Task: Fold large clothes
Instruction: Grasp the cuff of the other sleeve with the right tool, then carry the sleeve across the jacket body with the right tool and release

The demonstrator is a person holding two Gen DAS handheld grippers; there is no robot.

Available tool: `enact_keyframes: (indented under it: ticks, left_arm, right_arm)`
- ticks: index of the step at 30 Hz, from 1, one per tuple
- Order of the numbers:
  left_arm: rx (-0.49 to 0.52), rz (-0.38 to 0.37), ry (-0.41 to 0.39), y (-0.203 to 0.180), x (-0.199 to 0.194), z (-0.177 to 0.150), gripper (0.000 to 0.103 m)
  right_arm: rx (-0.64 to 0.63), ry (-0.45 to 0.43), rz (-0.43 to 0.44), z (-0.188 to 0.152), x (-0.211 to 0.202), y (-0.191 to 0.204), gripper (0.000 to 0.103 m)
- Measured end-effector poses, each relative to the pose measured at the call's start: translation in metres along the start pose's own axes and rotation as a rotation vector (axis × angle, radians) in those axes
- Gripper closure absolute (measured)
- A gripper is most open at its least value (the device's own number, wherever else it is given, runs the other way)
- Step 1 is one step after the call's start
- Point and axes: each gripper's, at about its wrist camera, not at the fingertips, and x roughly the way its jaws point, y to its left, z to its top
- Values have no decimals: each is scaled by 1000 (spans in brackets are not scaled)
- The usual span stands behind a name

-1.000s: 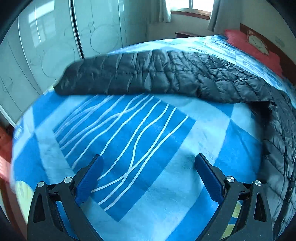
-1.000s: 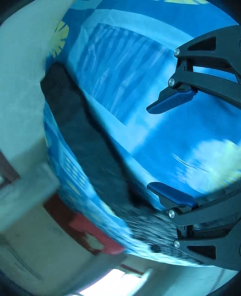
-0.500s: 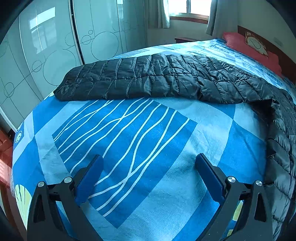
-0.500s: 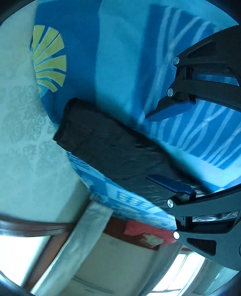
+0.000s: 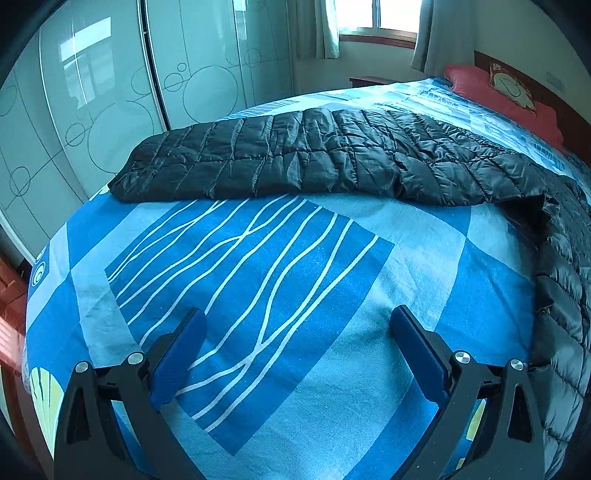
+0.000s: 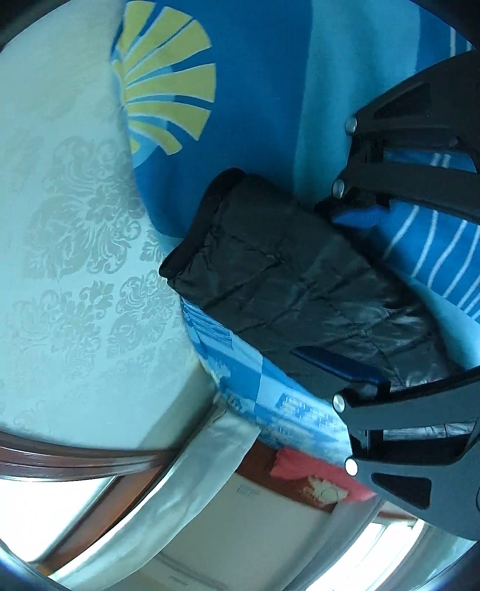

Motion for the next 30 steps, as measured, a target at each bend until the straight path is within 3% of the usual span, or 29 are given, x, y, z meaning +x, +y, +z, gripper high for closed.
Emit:
enact_keyframes:
  ticks: [3, 7, 14, 17, 22, 30]
  left_arm:
    - [2, 4, 1, -1, 1, 0, 4]
    - [0, 2, 0, 0, 1, 0, 4]
    - [-1, 2, -3, 0, 2, 0, 4]
    - [-3, 0, -5, 0, 2, 0, 4]
    - [-5, -4, -9, 2, 2, -1, 4]
    - [-7, -5, -17, 2, 1, -2, 4]
  right_arm:
    - [63, 15, 0, 5, 5, -10, 94]
    - [-58, -30, 4, 4, -13, 24, 98]
    - [-305, -58, 173, -35, -55, 141, 98]
    - [-449, -19, 246, -80, -64, 204, 98]
    - [-675, 87, 340, -191, -61, 304, 98]
    - [-895, 282, 444, -368, -65, 404, 98]
